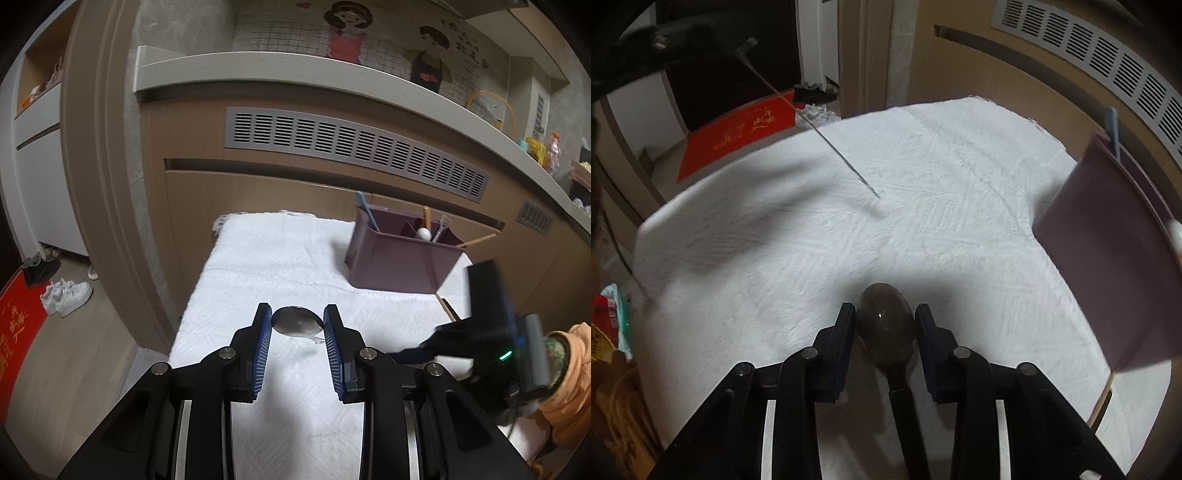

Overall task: Organize utensils
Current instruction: 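Close the right tool on the dark spoon's black handle and lift it, then carry the silver spoon and dark spoon over the caddy and release both into it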

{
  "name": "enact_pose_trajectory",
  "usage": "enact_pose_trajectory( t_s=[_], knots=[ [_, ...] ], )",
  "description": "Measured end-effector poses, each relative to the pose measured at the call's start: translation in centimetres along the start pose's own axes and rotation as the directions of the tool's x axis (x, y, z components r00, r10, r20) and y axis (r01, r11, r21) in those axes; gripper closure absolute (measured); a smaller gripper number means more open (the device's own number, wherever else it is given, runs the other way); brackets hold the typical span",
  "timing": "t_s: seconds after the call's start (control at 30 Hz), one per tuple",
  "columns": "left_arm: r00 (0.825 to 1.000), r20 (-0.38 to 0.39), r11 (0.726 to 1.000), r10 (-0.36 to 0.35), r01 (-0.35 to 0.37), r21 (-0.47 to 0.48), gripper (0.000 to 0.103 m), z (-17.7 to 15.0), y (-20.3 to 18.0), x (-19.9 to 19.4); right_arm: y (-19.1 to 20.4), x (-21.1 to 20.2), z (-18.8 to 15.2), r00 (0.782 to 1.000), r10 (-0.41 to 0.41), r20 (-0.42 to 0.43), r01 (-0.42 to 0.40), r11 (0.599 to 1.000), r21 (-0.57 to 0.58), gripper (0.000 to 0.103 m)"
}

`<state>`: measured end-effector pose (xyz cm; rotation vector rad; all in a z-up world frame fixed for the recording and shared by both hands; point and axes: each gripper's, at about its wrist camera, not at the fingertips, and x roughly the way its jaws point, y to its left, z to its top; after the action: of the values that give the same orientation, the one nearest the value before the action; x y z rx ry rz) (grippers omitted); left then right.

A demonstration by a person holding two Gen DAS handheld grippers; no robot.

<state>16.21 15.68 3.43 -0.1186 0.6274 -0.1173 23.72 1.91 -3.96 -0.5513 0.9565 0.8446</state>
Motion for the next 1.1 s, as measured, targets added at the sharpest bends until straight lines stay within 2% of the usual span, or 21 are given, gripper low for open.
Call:
enact_pose_trajectory(
  t_s=[0.13, 0.3, 0.53, 0.7, 0.8, 0.97, 1.0, 1.1],
  knots=[
    [1.0, -0.005, 0.999, -0.031, 0.031, 0.033, 0.073, 0.0, -2.0, -0.5, -1.3, -4.6, -1.5, 0.997, -0.014, 0.082, 0.005, 0.995, 0.101, 0.073],
    [0.998, -0.029, 0.994, -0.06, 0.063, 0.087, 0.073, 0.2, -5.3, -0.9, -2.9, -10.5, -3.7, 0.975, -0.106, 0.195, 0.067, 0.978, 0.196, 0.073],
    [0.991, -0.067, 0.985, -0.113, 0.12, 0.122, 0.073, 1.1, -9.8, -1.1, -4.3, -17.0, -6.2, 0.924, -0.205, 0.323, 0.101, 0.945, 0.311, 0.073],
    [0.992, -0.034, 0.979, -0.124, 0.128, 0.162, 0.073, 3.8, -12.5, -1.7, -4.0, -20.6, -6.3, 0.877, -0.266, 0.4, 0.128, 0.932, 0.34, 0.073],
    [0.993, 0.014, 0.973, -0.117, 0.112, 0.201, 0.073, 7.4, -14.2, -2.1, -5.0, -22.9, -5.0, 0.836, -0.315, 0.45, 0.148, 0.918, 0.368, 0.072],
    [0.989, 0.11, 0.966, -0.098, 0.067, 0.252, 0.073, 13.7, -16.0, -2.7, -8.6, -28.0, -1.0, 0.716, -0.396, 0.575, 0.152, 0.892, 0.426, 0.072],
    [0.987, 0.132, 0.965, -0.091, 0.054, 0.256, 0.073, 15.1, -16.1, -2.5, -9.6, -29.0, 0.0, 0.685, -0.414, 0.6, 0.15, 0.885, 0.44, 0.072],
    [0.985, 0.154, 0.966, -0.074, 0.032, 0.257, 0.073, 18.1, -16.2, -1.4, -11.9, -30.9, 1.9, 0.616, -0.448, 0.648, 0.13, 0.87, 0.476, 0.072]
  ],
)
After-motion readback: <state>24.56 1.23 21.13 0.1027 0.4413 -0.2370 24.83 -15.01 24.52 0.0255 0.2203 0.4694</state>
